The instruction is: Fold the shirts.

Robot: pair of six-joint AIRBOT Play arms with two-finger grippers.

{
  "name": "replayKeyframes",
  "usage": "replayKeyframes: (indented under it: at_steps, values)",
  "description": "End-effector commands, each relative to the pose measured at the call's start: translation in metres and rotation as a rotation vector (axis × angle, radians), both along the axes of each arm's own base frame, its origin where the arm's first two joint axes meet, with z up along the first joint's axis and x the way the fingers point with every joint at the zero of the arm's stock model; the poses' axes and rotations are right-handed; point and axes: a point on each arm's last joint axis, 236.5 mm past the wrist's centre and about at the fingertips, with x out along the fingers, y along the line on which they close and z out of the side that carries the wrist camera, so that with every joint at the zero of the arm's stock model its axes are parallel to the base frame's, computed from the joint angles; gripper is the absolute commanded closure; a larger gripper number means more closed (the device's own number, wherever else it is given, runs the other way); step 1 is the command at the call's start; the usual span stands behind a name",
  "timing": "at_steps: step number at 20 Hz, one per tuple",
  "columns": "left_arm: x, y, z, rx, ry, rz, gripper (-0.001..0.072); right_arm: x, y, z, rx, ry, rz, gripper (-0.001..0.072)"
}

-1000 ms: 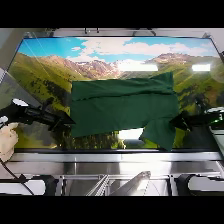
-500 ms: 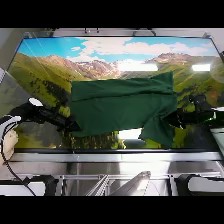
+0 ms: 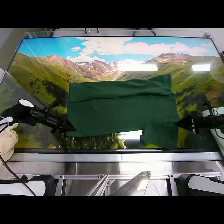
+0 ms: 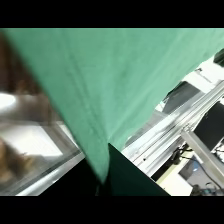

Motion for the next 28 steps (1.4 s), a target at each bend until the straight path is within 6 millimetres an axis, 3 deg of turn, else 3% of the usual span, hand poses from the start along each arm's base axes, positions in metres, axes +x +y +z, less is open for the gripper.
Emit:
replayKeyframes:
  at_steps: [1, 5, 7, 9, 12, 14, 19, 21, 24, 28]
  values:
    - [-0.001, 0.015, 0.006, -0.027, 0.01, 0.036, 0.0686, -0.018, -0.012, 0.003, -0.06, 0.066, -0.01, 0.0691]
    - [0.001, 0.042, 0.011, -0.052, 0.029, 0.131, 0.0687, -0.048, -0.03, 0.0, -0.215, 0.15, 0.037, 0.0691]
    - [0.0, 0.052, 0.016, -0.071, 0.057, 0.181, 0.0687, -0.046, -0.03, 0.008, -0.222, 0.125, 0.025, 0.0691]
    - [0.005, 0.051, 0.026, -0.123, 0.056, 0.211, 0.0687, -0.023, -0.018, 0.029, -0.152, 0.014, -0.02, 0.0692]
    - [0.028, 0.031, 0.069, -0.259, -0.005, 0.182, 0.0687, 0.021, -0.005, 0.067, -0.044, -0.186, -0.1, 0.0691]
    - [0.051, 0.02, 0.09, -0.261, -0.09, 0.127, 0.0687, 0.046, -0.011, 0.072, -0.097, -0.246, -0.133, 0.0691]
    - [0.144, 0.014, 0.118, -0.161, -0.269, 0.089, 0.0686, 0.122, -0.021, 0.067, -0.174, -0.338, -0.209, 0.0691]
    - [0.175, 0.016, 0.115, -0.149, -0.291, 0.086, 0.0686, 0.155, -0.03, 0.055, -0.205, -0.35, -0.236, 0.0691]
    - [0.212, 0.02, 0.086, -0.144, -0.269, 0.097, 0.0689, 0.19, -0.039, 0.026, -0.23, -0.333, -0.245, 0.0691]
    - [0.226, 0.031, 0.031, -0.084, -0.206, 0.073, 0.0705, 0.196, -0.027, -0.019, -0.245, -0.313, -0.165, 0.069]
